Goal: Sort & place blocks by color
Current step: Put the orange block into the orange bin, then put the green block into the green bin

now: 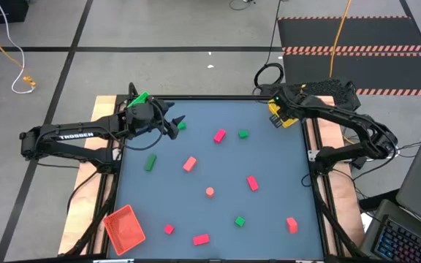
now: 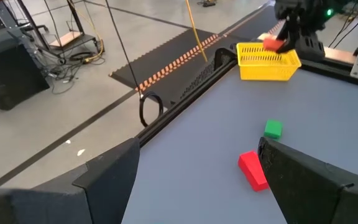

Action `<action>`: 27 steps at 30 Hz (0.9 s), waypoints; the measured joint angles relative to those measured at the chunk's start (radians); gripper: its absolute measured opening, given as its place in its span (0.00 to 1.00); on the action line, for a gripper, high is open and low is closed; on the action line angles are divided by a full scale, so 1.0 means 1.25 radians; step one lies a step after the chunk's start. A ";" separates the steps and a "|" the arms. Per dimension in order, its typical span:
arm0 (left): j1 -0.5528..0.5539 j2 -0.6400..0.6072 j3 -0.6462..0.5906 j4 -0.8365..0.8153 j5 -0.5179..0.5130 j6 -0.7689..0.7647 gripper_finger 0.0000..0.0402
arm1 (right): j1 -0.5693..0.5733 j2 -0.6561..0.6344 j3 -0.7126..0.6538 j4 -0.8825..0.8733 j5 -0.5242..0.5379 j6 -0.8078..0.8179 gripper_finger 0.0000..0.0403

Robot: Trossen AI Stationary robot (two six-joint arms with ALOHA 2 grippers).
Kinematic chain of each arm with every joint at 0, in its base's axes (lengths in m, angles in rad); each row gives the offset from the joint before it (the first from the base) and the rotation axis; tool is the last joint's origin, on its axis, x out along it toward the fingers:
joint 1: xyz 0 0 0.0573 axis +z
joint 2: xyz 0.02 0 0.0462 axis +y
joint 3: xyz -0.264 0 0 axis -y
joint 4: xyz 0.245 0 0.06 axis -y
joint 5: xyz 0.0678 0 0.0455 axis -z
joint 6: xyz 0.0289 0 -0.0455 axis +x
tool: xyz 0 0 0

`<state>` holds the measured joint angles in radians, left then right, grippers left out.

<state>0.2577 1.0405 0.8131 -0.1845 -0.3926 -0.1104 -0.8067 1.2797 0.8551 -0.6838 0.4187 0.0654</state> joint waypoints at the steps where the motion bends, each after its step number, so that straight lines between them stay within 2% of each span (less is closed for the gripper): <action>1: 0.000 0.000 0.000 -0.006 -0.003 0.000 0.82 | -0.007 0.000 0.000 0.000 0.000 0.000 0.29; 4: 0.000 0.000 0.000 -0.022 -0.034 -0.001 0.82 | -0.021 0.000 0.000 0.007 0.000 0.000 0.30; 5: 0.000 0.004 0.000 -0.024 -0.048 0.000 0.82 | -0.023 0.000 0.000 0.011 0.000 0.002 0.33; 11: 0.017 0.056 0.000 -0.028 -0.065 -0.006 0.82 | -0.025 -0.001 0.000 0.020 0.000 0.022 0.70; 15: 0.047 0.115 -0.001 -0.045 -0.065 -0.003 0.82 | -0.025 -0.001 0.000 0.021 0.000 0.022 0.85; 18: 0.074 0.151 -0.001 -0.048 -0.063 -0.002 0.82 | -0.025 -0.001 0.000 0.021 -0.001 0.029 0.89; 22: 0.100 0.185 -0.001 -0.047 -0.014 0.008 0.82 | -0.024 -0.001 0.000 0.022 -0.004 0.043 0.90; 27: 0.128 0.242 -0.001 -0.047 -0.001 0.042 0.82 | -0.023 -0.001 0.000 0.042 -0.092 0.060 0.89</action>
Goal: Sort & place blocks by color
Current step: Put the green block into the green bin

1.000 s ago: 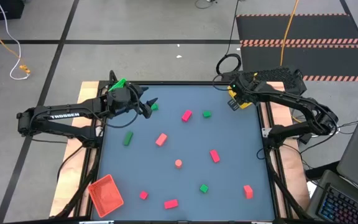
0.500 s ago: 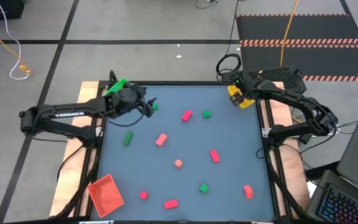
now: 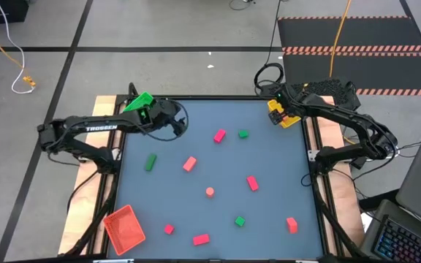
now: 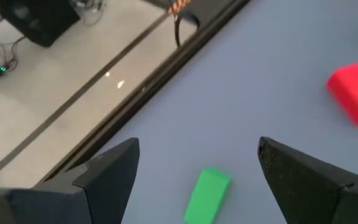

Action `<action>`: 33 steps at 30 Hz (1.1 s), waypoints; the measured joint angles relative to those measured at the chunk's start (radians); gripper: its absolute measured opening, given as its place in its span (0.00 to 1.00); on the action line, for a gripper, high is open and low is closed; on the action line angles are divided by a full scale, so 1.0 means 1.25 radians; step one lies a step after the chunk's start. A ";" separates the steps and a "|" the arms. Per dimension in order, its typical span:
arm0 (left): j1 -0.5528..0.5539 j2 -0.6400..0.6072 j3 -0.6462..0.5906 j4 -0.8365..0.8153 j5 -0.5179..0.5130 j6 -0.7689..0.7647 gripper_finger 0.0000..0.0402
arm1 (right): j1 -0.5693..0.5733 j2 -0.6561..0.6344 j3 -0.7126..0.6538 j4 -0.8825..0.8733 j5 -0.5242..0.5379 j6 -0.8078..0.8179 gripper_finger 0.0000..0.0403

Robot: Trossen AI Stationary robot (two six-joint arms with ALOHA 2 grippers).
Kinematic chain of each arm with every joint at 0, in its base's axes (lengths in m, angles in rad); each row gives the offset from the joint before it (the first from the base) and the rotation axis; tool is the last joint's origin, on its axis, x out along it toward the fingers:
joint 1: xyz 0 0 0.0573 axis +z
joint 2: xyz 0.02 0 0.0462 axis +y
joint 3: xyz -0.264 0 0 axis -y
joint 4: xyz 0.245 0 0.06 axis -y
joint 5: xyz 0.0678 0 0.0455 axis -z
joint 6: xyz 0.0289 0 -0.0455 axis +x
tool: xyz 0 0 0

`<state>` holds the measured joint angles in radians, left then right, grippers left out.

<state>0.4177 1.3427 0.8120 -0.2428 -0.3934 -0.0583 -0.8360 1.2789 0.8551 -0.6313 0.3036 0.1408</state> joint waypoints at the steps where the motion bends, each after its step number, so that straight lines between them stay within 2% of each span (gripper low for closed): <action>1: 0.008 0.016 0.000 0.000 0.000 0.006 0.82 | 0.001 0.000 0.000 0.011 -0.027 0.003 0.88; 6: 0.049 0.100 0.000 0.004 0.037 0.041 0.82 | 0.027 0.000 0.000 0.086 -0.142 0.004 0.88; 10: 0.073 0.143 0.000 0.021 0.087 0.072 0.82 | 0.057 0.000 0.000 0.141 -0.182 -0.010 0.88; 13: 0.080 0.155 0.000 0.024 0.115 0.105 0.79 | 0.079 0.000 0.000 0.175 -0.182 -0.032 0.88; 17: 0.080 0.156 0.001 0.025 0.166 0.144 0.70 | 0.104 0.000 0.000 0.233 -0.183 -0.038 0.88; 24: 0.101 0.156 0.001 -0.007 0.194 0.160 0.55 | 0.150 0.000 0.000 0.297 -0.183 -0.045 0.88; 28: 0.126 0.156 0.001 -0.049 0.211 0.138 0.53 | 0.171 0.000 0.000 0.298 -0.183 -0.058 0.88; 33: 0.145 0.156 0.001 -0.056 0.219 0.128 0.58 | 0.179 0.000 0.000 0.301 -0.183 -0.069 0.88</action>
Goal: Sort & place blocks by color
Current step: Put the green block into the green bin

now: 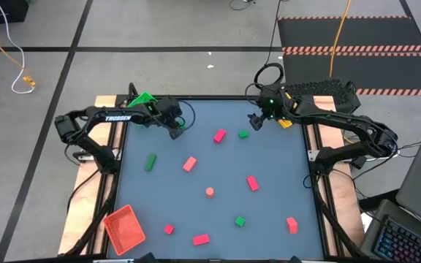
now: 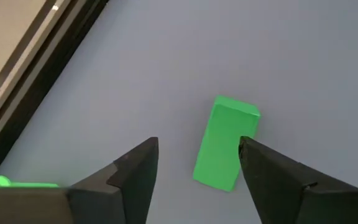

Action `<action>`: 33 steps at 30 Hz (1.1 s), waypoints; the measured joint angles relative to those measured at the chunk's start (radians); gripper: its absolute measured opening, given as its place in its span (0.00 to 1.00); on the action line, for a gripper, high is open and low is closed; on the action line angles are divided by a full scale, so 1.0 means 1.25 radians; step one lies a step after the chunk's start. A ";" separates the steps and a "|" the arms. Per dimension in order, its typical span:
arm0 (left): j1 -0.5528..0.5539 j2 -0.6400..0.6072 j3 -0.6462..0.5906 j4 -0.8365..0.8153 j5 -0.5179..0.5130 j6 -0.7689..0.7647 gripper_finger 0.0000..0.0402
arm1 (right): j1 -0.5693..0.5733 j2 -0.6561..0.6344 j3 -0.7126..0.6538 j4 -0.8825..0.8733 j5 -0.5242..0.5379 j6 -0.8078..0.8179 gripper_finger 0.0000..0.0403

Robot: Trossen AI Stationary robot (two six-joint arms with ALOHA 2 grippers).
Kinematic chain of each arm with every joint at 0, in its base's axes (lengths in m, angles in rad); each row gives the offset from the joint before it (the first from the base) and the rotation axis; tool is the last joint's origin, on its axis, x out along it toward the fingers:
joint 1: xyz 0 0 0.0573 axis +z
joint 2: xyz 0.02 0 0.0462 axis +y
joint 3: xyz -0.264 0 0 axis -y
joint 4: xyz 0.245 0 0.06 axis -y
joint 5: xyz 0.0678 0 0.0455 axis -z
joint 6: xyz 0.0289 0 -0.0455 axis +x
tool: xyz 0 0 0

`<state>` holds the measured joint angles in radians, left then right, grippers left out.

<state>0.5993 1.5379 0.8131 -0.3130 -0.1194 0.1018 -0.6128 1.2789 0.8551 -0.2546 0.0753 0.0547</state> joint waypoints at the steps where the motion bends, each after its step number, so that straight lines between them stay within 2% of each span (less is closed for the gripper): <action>1: 0.003 0.000 0.000 -0.001 0.006 -0.003 0.60 | 0.000 0.000 0.000 0.000 0.000 0.000 0.88; 6: 0.007 0.017 0.000 0.007 0.036 0.000 0.71 | 0.000 0.000 0.000 0.002 0.001 0.000 0.88; 11: 0.007 0.087 0.000 0.023 0.037 0.034 0.80 | 0.000 0.000 0.000 0.028 0.001 0.000 0.88; 18: 0.007 0.119 0.011 0.041 0.038 0.071 0.83 | 0.000 0.000 0.000 0.068 0.001 -0.003 0.88; 21: 0.007 0.117 0.009 0.067 0.037 0.085 0.78 | 0.000 0.000 0.000 0.069 0.001 -0.008 0.88; 24: 0.007 0.119 0.009 0.086 0.040 0.088 0.69 | 0.000 0.000 0.000 0.069 0.001 -0.012 0.88; 32: 0.007 0.126 0.009 0.086 0.067 0.078 0.33 | 0.000 0.000 0.000 0.063 0.001 -0.015 0.88; 33: 0.007 0.125 0.009 0.087 0.065 0.076 0.32 | 0.000 0.000 0.000 0.063 0.001 -0.015 0.88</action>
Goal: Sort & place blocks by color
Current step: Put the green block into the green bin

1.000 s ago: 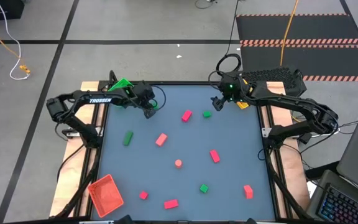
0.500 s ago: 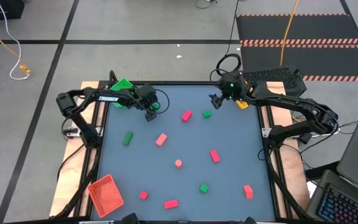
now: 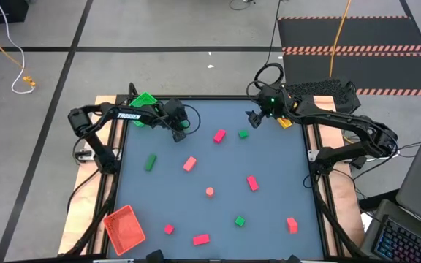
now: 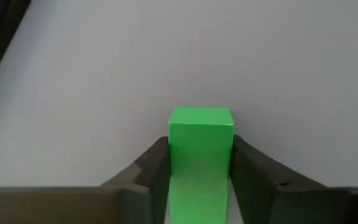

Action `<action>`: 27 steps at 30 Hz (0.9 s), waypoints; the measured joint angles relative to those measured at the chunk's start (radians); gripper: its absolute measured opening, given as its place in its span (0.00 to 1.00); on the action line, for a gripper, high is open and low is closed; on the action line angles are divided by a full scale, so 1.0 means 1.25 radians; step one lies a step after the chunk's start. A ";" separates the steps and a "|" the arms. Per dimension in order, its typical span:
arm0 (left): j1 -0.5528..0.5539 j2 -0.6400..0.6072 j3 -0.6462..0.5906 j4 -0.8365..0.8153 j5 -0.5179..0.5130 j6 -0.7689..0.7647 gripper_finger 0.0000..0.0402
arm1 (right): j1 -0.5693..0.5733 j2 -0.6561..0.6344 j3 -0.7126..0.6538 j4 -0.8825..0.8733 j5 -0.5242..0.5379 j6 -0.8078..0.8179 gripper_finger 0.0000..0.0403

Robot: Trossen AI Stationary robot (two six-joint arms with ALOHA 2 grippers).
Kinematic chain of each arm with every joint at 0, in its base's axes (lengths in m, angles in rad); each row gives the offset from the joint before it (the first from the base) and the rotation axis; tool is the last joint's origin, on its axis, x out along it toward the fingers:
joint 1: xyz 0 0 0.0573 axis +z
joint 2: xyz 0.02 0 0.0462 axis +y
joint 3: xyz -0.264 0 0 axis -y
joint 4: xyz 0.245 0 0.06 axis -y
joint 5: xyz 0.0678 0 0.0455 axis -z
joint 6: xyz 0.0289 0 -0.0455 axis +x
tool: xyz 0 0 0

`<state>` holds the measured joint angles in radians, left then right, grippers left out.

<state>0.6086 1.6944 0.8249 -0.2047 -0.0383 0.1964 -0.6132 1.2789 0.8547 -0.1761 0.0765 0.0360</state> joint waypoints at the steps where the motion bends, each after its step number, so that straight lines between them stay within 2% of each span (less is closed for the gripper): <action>1: 0.000 -0.002 0.000 -0.002 -0.004 -0.006 0.32 | 0.000 0.000 0.000 0.000 0.000 0.000 0.88; 8: 0.031 -0.068 0.003 -0.056 -0.031 -0.065 0.32 | 0.000 0.000 0.000 0.000 0.000 -0.006 0.88; 14: 0.082 -0.182 0.026 -0.162 -0.153 -0.119 0.32 | 0.000 0.000 0.000 0.000 0.000 -0.006 0.88; 19: 0.136 -0.264 0.026 -0.221 -0.208 -0.175 0.32 | 0.000 -0.005 0.000 0.000 -0.001 -0.001 0.88; 24: 0.188 -0.283 0.026 -0.308 -0.287 -0.216 0.32 | 0.000 -0.008 0.000 -0.009 -0.002 0.001 0.88; 27: 0.215 -0.279 0.026 -0.338 -0.303 -0.230 0.32 | 0.000 -0.008 0.000 -0.016 -0.002 0.001 0.88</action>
<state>0.8779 1.3454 0.8574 -0.6277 -0.4173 -0.0906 -0.6132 1.2690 0.8543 -0.1960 0.0738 0.0372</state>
